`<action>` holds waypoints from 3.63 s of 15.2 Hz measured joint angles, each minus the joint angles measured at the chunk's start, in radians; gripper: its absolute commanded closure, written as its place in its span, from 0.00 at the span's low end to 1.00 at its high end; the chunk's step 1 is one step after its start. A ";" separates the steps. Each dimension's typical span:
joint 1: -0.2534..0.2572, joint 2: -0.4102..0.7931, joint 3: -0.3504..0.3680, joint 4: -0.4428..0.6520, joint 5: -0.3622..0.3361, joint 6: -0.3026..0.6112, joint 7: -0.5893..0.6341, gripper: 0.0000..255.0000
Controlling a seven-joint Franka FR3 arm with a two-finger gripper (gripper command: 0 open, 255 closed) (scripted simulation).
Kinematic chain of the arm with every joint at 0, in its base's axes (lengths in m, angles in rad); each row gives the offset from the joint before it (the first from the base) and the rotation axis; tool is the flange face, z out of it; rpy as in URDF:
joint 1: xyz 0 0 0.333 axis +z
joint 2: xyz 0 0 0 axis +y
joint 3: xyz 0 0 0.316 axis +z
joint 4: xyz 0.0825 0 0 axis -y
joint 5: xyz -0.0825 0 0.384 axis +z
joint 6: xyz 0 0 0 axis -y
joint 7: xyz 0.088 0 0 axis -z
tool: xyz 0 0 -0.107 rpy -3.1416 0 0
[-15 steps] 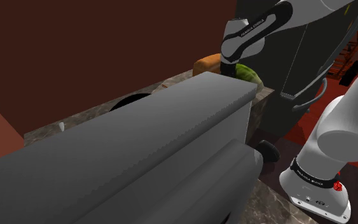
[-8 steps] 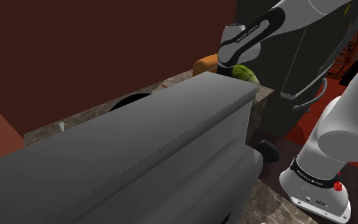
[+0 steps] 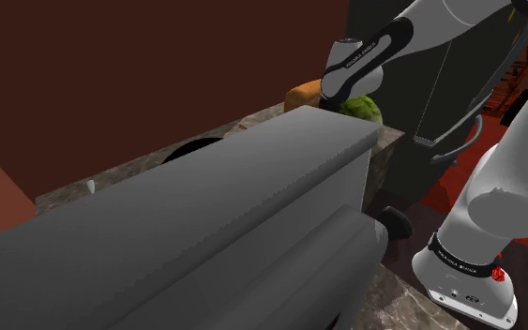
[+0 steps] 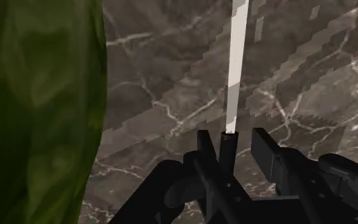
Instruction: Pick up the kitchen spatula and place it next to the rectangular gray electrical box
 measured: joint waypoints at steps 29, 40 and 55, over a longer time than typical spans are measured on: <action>-0.009 -0.157 0.014 0.126 -0.055 -0.391 0.048 1.00; -0.008 -0.201 0.024 0.234 -0.062 -0.542 0.055 1.00; -0.003 -0.205 0.033 0.431 -0.058 -0.743 0.056 1.00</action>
